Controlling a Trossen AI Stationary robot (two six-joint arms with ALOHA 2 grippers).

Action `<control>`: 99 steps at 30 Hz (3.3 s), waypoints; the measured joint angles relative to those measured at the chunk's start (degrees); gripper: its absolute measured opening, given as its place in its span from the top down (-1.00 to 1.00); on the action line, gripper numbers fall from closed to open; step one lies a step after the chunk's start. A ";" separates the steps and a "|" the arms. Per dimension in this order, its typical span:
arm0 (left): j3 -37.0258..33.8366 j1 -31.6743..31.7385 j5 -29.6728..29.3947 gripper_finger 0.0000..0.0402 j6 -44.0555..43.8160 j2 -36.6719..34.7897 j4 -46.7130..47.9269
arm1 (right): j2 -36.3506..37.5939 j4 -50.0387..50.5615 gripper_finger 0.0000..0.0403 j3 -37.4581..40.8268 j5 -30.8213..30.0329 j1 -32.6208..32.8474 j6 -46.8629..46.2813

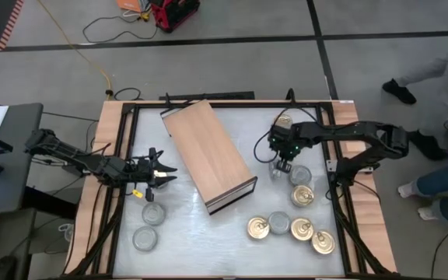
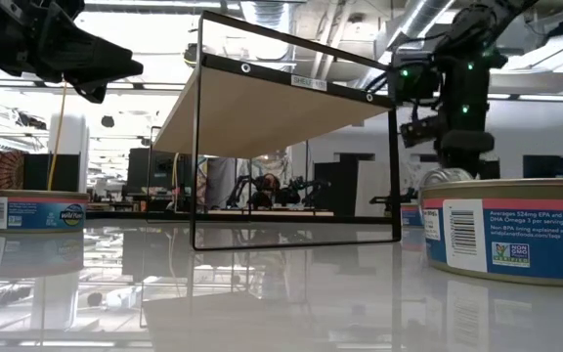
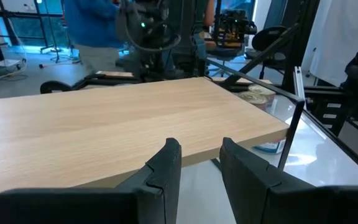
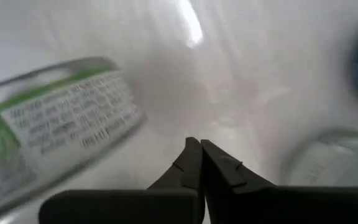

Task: Stack canned seafood by type on shelf
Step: Put the green tuna can on the shelf

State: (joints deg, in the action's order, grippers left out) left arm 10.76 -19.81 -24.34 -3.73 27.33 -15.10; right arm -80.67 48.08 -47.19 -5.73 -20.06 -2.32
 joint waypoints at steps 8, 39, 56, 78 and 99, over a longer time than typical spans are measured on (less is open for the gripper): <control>0.00 0.00 0.00 0.49 -0.04 -0.02 0.40 | 5.78 12.77 0.44 -7.43 -3.07 3.60 -1.58; 0.00 0.00 0.00 0.49 -2.94 -0.02 1.57 | -8.32 9.43 -0.53 -10.90 -6.57 25.21 -48.75; 0.00 0.00 0.00 0.49 -2.80 -0.02 2.37 | -7.38 12.01 0.71 -9.94 -16.84 31.23 -40.55; 0.00 0.00 0.79 0.49 -3.06 0.00 2.55 | -6.90 -2.29 -0.33 -0.68 -19.06 25.39 -14.12; 0.00 0.00 0.73 0.49 -2.99 -0.02 2.83 | -14.08 -1.69 0.72 -0.60 -28.36 37.99 -25.10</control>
State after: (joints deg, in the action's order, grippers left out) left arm 10.76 -19.81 -23.61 -6.72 27.31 -12.27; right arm -94.75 46.39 -47.79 -34.08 17.93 -27.42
